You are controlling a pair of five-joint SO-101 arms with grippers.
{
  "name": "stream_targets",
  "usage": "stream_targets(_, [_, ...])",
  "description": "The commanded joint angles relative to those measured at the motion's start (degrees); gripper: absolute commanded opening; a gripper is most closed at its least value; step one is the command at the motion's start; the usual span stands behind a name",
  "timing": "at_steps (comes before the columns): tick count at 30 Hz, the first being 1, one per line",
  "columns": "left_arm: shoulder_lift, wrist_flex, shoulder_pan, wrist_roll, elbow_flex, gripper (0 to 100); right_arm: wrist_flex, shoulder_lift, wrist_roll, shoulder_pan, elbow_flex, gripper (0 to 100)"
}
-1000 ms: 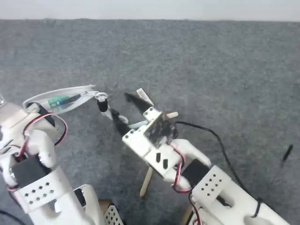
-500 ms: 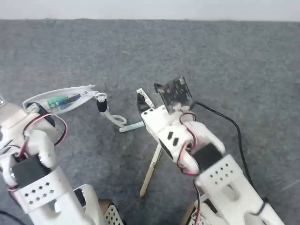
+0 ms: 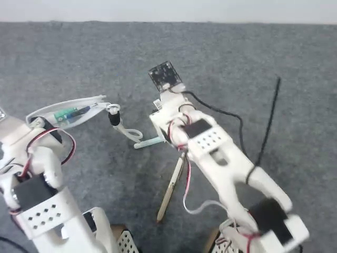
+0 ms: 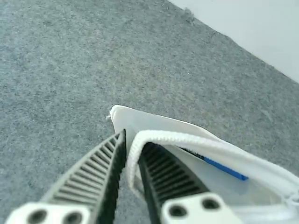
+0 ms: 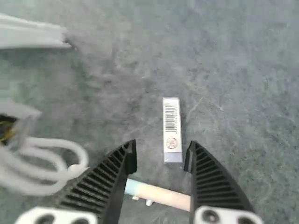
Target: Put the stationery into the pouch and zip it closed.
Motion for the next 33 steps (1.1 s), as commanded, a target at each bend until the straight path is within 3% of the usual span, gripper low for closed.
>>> stream_targets(1, [-0.44, -2.37, 0.00, 1.05, -0.92, 1, 0.04, 4.00, -0.26, 1.80, -7.03, 16.5])
stream_targets(27, [-0.44, -2.29, 0.00, 0.88, -0.84, 1, 0.04, 28.97, 8.79, 4.00, -21.19, 16.1])
stream_targets(33, [-0.44, -2.29, 0.00, 0.88, -0.84, 1, -0.31, 29.23, 8.79, 4.18, -21.19, 3.6])
